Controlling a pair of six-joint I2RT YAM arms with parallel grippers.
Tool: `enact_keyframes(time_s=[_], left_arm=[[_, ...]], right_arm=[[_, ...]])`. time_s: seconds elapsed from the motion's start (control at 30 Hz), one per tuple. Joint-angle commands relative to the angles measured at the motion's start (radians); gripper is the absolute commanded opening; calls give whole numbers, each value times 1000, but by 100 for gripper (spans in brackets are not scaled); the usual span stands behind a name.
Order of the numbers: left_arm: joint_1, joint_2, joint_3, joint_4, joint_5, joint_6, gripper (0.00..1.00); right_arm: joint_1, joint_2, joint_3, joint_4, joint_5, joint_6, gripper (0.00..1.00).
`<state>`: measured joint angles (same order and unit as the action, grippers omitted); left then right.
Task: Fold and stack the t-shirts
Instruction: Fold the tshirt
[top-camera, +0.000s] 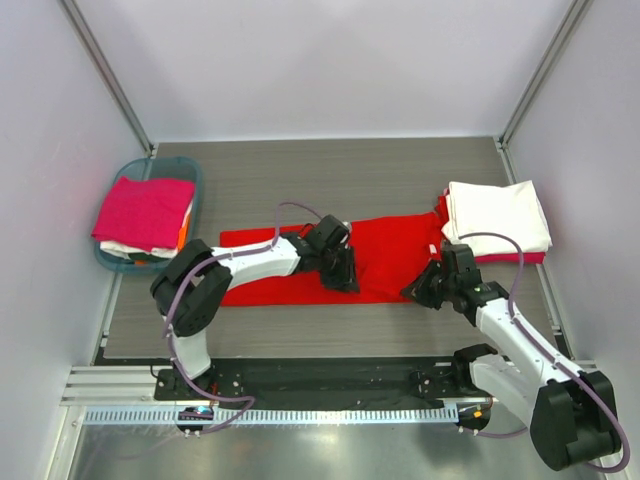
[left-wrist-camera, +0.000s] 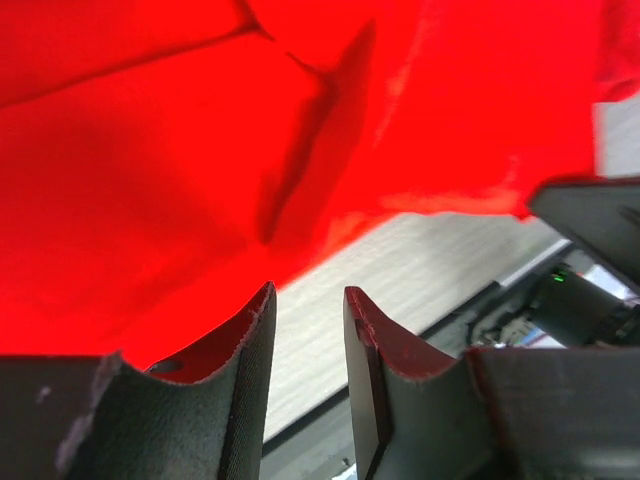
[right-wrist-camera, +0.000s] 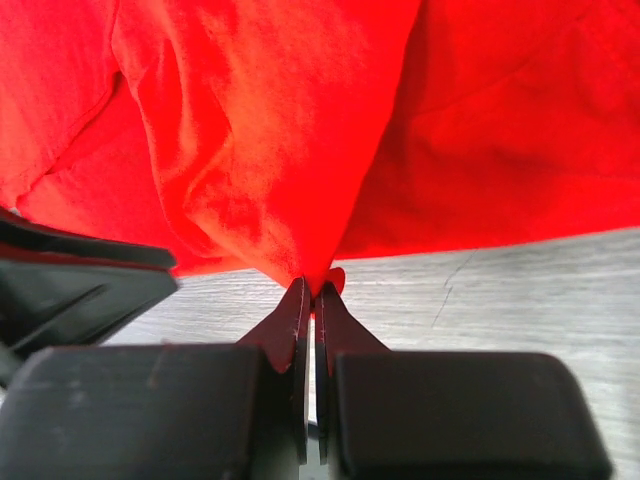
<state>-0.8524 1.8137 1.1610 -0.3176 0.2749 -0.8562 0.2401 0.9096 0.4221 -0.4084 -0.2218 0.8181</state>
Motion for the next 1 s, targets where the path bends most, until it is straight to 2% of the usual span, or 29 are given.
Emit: enact_keyframes(time_s=[0.0,0.17,0.3,0.43,0.47,0.57,0.67,0.77,0.87,0.97], left_arm=[[-14,44,14,18,-26,3,34],[-22,73,32,22,-48,3,32],[-28,82,49,22,-43,2,18],[-34,78,60,25,-45,0,17],[-37,76,63,25,-46,-1,19],[-40,79,69,25,-55,-1,39],[-40,96,81,22,-63,2,43],[-40,111,98,22,-69,2,38],[-40,127,115,22,-68,3,24],[-42,121,129,11,-66,11,1]], right_arm=[[4,-18,49,-55,21,47,1],[4,-46,46,-59,18,49,1],[4,-48,44,-72,16,49,1],[2,-57,37,-76,13,49,1],[4,-58,35,-76,15,49,1],[4,-57,35,-81,12,46,1],[4,-55,35,-81,10,44,1],[4,-49,34,-83,9,42,1],[4,-51,35,-86,7,42,1],[4,-60,38,-98,12,46,1]])
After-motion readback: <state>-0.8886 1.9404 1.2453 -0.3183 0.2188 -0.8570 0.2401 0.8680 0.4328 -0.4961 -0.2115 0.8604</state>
